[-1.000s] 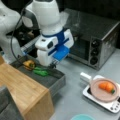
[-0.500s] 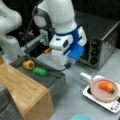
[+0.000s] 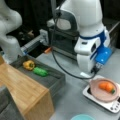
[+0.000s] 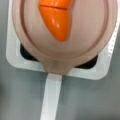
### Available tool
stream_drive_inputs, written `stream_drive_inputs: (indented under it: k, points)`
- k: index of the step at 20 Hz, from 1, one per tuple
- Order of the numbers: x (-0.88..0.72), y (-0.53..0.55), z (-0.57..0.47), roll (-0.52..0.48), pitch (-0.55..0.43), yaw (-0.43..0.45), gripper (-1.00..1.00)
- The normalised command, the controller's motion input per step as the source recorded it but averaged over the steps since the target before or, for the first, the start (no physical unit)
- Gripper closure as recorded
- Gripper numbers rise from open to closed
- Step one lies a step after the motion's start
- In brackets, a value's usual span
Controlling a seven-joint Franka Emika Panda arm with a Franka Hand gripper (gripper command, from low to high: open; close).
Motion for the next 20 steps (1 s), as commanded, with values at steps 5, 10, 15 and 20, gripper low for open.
stream_drive_inputs:
  k: [5,10,15,20]
  points:
    - [0.48,0.26,0.04,-0.025,0.305,-0.13,-1.0]
    - [0.52,0.29,-0.06,-0.053,0.304,-0.132,-1.0]
    - [0.56,0.25,-0.06,-0.107,0.259,-0.124,-1.0]
    - [0.51,0.1,-0.02,-0.157,0.192,-0.074,-1.0]
